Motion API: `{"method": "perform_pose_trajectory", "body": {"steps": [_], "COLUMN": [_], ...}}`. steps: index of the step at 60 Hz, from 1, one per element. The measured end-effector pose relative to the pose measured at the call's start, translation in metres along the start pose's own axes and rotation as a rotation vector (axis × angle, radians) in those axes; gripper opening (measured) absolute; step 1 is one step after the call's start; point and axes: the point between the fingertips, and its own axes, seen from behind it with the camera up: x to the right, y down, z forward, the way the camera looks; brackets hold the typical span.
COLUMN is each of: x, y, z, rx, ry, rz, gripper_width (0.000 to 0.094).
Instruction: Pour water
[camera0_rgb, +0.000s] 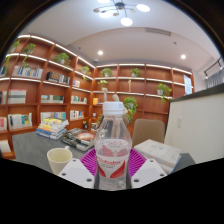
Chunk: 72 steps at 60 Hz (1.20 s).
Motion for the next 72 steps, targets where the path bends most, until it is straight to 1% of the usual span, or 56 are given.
{"method": "perform_pose_trajectory", "body": {"steps": [2,3,5,9,10,18,19,20,24,25,29,35,40,41,43,46,48,53,60,68,72], "x": [0.011,-0.015,0.007,0.013,-0.002,-0.002,-0.003,-0.003,-0.003,0.000,-0.005,-0.005,-0.006,-0.006,-0.006,-0.006,-0.007,-0.006,-0.003,0.007,0.014], "y": [0.007,0.013,0.016,0.026,0.030,0.054,0.057,0.054,0.053,0.049,0.052,0.053,0.056,0.058,0.061,0.061,0.063,0.067,0.072,0.081,0.080], "z": [-0.003,0.002,-0.001,0.000,0.003,0.011,0.014,0.014,0.008,-0.003,0.009,0.009,0.008,0.007,0.004,-0.004,-0.012,-0.034,-0.070,-0.112,-0.129], "rx": [-0.006,-0.007,-0.005,-0.004,-0.002,-0.027,-0.019,0.003,0.001,0.002,0.007,0.010,-0.006,-0.016,-0.032,-0.032,-0.028,-0.038,-0.070,-0.123,-0.129], "ry": [-0.009,-0.002,-0.016,-0.031,-0.027,-0.035,-0.041,-0.041,-0.028,-0.028,-0.025,-0.020,-0.013,-0.008,-0.001,0.005,0.009,0.034,0.108,0.242,0.313], "rz": [0.043,0.069,0.099,0.139,0.148,0.152,0.151,0.147,0.133,0.128,0.111,0.090,0.091,0.094,0.102,0.114,0.122,0.151,0.198,0.199,0.170], "gripper_width": [0.0392,0.0392,0.0392,0.0393,0.0393,0.0394,0.0396,0.0393,0.0393,0.0394,0.0397,0.0505,0.0567,0.0595,0.0692,0.0837,0.0874,0.0869,0.0867,0.0868,0.0868]}}
